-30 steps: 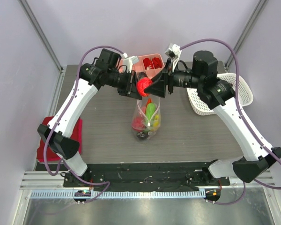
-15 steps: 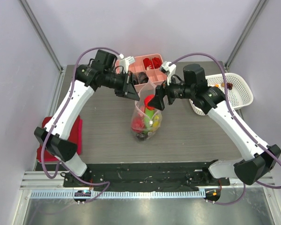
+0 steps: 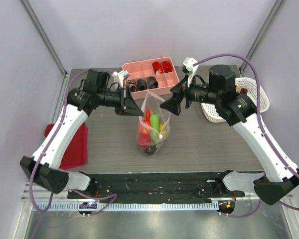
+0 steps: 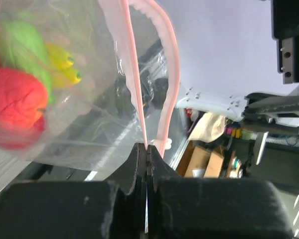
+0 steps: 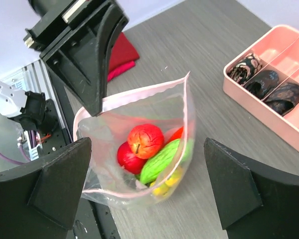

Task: Place the food in the zip-top bag and seal the zipper
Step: Place the fake fruit in the zipper food storage bag, then adjust the zipper food storage bag at the center of the board.

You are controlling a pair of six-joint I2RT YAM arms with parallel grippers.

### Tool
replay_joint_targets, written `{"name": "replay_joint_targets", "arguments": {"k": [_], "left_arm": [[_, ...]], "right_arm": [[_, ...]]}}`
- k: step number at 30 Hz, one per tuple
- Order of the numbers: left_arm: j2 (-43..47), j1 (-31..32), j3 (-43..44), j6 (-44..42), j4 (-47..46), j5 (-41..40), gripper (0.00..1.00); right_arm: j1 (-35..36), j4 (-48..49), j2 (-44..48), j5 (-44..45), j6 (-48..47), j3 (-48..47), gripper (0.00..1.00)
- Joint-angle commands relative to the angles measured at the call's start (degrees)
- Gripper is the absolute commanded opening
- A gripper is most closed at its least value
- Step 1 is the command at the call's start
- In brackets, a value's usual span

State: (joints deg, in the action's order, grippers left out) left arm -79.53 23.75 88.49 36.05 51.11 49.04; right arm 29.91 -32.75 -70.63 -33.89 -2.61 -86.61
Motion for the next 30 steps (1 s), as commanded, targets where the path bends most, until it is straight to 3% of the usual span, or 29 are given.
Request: {"name": "replay_joint_targets", "arguments": {"k": [1,3,5,8,15,19,24,30], "left_arm": [[10.2,-0.1,-9.1,18.1,-21.4,2.9,0.00],[15.2,-0.1,-16.2,28.4,-29.6,-5.0,0.00],[16.2,0.1,-16.9,28.8,-32.2,-13.4,0.00],[14.7,-0.5,-18.1,34.4,-37.1,-17.8,0.00],[10.3,-2.0,-16.0,42.3,-49.1,-24.8,0.00],[11.1,-2.0,-16.9,43.9,-50.5,-26.2,0.00],[13.8,-2.0,-23.0,44.8,-52.3,-26.8,0.00],[15.1,-2.0,-28.3,48.2,-55.2,-28.4,0.00]], "right_arm": [[0.2,3.0,3.2,1.8,1.4,0.8,1.00],[0.2,4.8,4.9,2.8,1.6,3.8,1.00],[0.2,5.6,7.4,4.8,1.2,6.3,1.00],[0.1,6.4,11.3,7.4,-1.2,9.5,1.00],[0.2,7.0,15.6,9.4,-3.0,13.7,1.00],[0.2,9.5,15.3,10.4,-2.0,16.3,1.00],[0.2,18.4,15.7,15.4,-2.9,22.3,1.00],[0.1,30.5,16.0,15.0,-7.8,31.7,0.91]]}}
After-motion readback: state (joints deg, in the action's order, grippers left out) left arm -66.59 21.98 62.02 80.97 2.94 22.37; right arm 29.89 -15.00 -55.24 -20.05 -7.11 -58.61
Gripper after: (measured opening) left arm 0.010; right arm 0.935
